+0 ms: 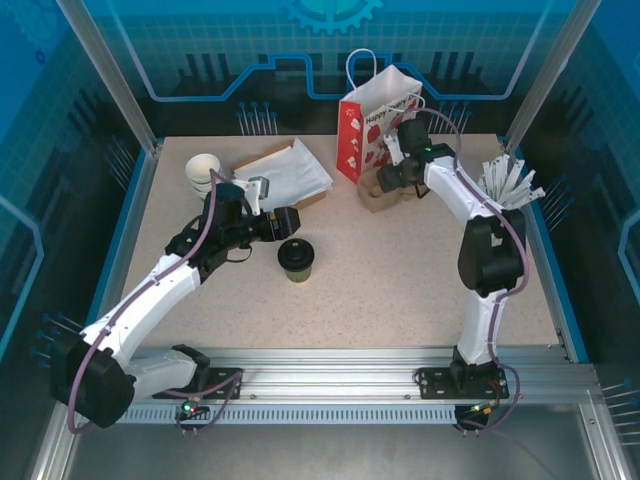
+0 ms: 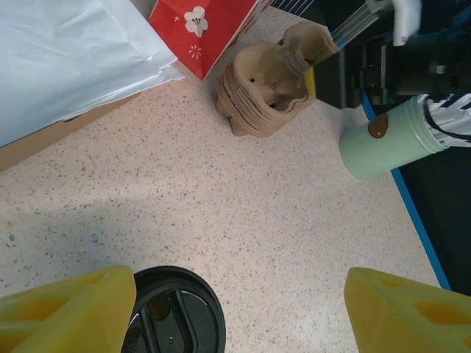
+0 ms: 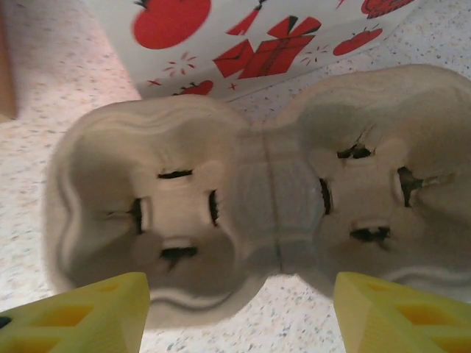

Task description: Pack the takeout coffee

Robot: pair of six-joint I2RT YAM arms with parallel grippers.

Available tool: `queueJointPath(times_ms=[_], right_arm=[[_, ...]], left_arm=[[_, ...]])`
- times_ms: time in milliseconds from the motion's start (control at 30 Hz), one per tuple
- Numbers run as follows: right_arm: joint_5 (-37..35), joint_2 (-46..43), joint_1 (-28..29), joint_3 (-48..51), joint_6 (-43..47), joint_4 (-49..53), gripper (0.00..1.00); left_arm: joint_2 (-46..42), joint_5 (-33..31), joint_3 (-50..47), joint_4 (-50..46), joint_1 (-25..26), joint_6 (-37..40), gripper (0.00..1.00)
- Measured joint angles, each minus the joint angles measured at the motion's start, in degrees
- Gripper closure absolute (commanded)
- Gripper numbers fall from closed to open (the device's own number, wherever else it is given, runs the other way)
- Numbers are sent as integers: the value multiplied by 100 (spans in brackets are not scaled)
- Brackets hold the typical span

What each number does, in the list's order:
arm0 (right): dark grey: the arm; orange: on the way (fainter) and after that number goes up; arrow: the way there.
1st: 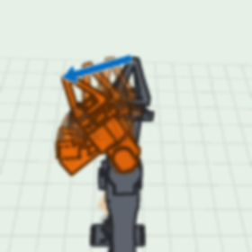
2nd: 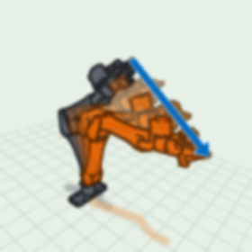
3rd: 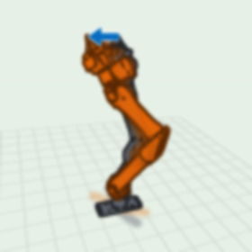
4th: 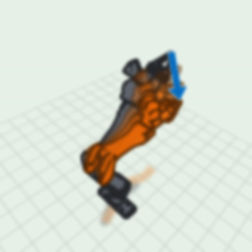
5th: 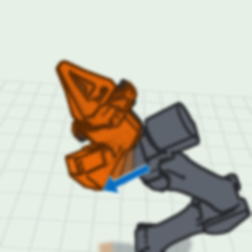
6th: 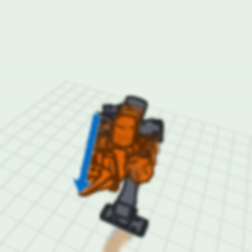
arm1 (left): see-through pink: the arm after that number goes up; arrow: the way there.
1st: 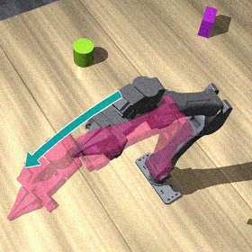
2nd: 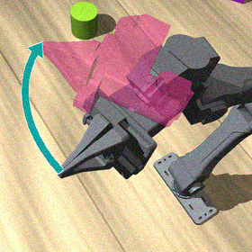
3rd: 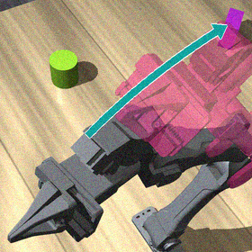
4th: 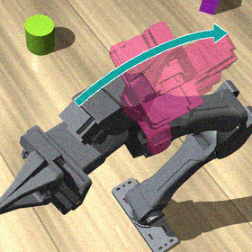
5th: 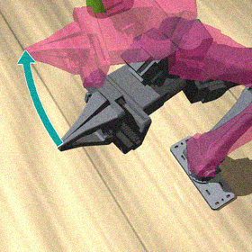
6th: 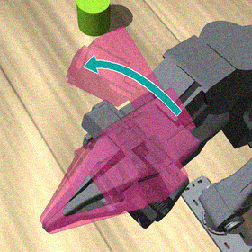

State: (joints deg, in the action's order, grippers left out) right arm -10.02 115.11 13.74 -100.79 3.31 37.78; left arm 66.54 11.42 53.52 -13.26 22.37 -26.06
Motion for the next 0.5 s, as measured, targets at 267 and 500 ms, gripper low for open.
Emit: queueJointPath(times_ms=[267,500], right_arm=[[-203,861,-7,-1047,380,313,42],[-199,1128,-39,-1410,518,566,44]], left_arm=[[17,-2,7,-2,4,59,24],[17,-2,7,-2,22,59,24]])
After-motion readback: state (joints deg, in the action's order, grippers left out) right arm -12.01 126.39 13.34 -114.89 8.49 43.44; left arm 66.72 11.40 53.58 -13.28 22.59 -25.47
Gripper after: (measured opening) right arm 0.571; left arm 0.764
